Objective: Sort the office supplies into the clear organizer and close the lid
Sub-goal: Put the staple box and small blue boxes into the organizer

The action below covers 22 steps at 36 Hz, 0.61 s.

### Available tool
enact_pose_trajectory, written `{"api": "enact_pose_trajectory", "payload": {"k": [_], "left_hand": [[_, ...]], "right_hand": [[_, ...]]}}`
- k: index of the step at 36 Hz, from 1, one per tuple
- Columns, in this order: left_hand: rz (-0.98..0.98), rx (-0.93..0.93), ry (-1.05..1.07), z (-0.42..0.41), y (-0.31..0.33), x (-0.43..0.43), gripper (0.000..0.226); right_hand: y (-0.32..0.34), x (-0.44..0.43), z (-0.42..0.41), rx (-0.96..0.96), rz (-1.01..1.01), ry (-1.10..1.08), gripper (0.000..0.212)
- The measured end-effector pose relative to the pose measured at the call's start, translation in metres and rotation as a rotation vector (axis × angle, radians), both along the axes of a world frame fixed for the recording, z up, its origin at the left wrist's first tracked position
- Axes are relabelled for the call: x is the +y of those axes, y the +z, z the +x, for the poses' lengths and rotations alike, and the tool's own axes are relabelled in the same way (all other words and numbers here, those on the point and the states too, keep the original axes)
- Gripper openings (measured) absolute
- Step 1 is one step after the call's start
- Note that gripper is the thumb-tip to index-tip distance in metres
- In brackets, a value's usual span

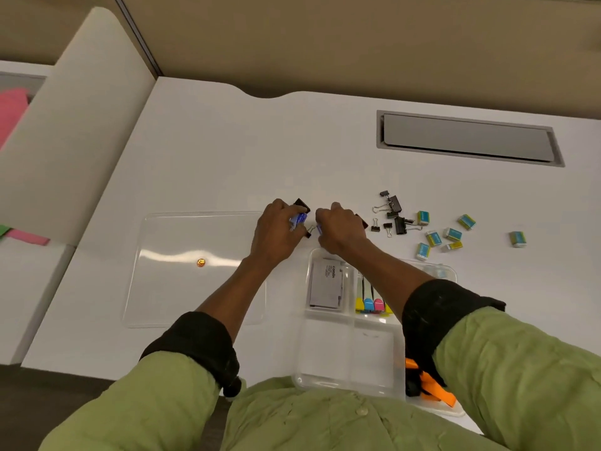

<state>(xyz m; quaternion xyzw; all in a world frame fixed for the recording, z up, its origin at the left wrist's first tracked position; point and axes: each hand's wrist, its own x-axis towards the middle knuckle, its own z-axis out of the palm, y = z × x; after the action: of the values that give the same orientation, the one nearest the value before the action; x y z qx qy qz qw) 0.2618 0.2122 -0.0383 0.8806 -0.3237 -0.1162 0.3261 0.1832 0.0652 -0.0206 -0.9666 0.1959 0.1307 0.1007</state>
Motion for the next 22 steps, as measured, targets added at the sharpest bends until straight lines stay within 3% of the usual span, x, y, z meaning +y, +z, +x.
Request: {"api": "enact_pose_trajectory", "payload": {"k": [4,9,13,22], "left_hand": [[-0.004,0.024,0.039,-0.016,0.022,0.011,0.034],[-0.047,0.037,0.038,-0.062,0.062,0.029,0.025],[-0.026,0.076,-0.063,-0.109,0.083,0.047,0.028],[0.44,-0.046,-0.429,-0.179,0.058,0.061,0.032]], "right_hand": [[0.001,-0.002,-0.004,-0.091,0.024,-0.078,0.033],[0.014,0.0,-0.021,-0.344,0.098,-0.267,0.038],[0.038,0.008,-0.052,-0.484,0.146,-0.36,0.038],[0.061,0.037,-0.146,-0.475,0.256,-0.503,0.04]]}}
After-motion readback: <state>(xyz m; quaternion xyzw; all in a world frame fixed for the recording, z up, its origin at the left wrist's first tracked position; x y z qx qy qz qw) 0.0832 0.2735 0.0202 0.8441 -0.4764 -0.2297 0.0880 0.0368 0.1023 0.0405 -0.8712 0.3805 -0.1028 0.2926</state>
